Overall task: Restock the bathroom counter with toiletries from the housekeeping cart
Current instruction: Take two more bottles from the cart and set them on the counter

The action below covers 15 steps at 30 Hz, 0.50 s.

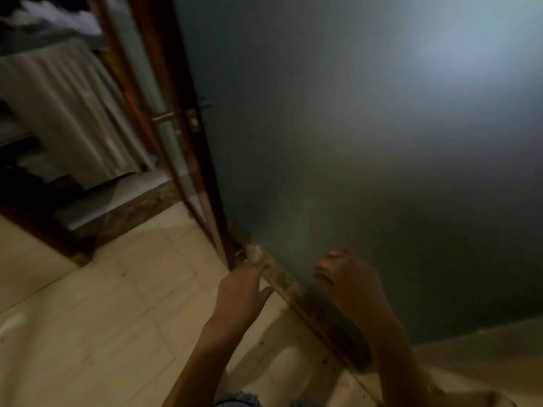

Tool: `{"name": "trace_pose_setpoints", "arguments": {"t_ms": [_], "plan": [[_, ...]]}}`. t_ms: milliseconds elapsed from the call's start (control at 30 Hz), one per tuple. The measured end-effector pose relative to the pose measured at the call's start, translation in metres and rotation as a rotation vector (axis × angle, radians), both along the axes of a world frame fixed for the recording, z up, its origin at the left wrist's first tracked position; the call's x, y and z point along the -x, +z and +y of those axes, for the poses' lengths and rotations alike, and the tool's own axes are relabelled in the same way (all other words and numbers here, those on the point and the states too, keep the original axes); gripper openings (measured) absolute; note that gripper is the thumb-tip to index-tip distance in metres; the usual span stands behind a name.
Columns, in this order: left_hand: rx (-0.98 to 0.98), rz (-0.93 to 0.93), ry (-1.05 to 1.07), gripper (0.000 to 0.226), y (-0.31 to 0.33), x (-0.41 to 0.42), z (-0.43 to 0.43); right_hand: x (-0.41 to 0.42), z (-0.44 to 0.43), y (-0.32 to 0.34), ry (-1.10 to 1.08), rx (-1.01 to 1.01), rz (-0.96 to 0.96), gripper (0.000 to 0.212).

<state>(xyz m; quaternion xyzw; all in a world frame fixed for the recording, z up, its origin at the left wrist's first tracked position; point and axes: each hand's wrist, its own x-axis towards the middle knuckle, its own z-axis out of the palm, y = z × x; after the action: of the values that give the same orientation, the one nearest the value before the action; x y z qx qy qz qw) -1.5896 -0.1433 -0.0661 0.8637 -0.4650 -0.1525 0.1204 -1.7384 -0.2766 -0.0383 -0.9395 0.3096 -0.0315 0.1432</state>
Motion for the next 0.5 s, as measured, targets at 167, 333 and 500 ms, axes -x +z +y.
{"name": "trace_pose_setpoints", "arguments": {"t_ms": [167,333,500], "plan": [[0.01,0.011,0.199,0.049,0.005,-0.079,0.054,-0.111,0.029,0.008,0.23,0.004,-0.016,0.024],[0.012,-0.014,0.449,0.049,0.01,-0.166,0.125,-0.235,0.078,0.013,0.435,-0.006,0.039,0.026],[0.027,-0.058,0.647,0.048,0.015,-0.245,0.197,-0.348,0.141,0.01,0.6,-0.013,-0.015,0.028]]}}
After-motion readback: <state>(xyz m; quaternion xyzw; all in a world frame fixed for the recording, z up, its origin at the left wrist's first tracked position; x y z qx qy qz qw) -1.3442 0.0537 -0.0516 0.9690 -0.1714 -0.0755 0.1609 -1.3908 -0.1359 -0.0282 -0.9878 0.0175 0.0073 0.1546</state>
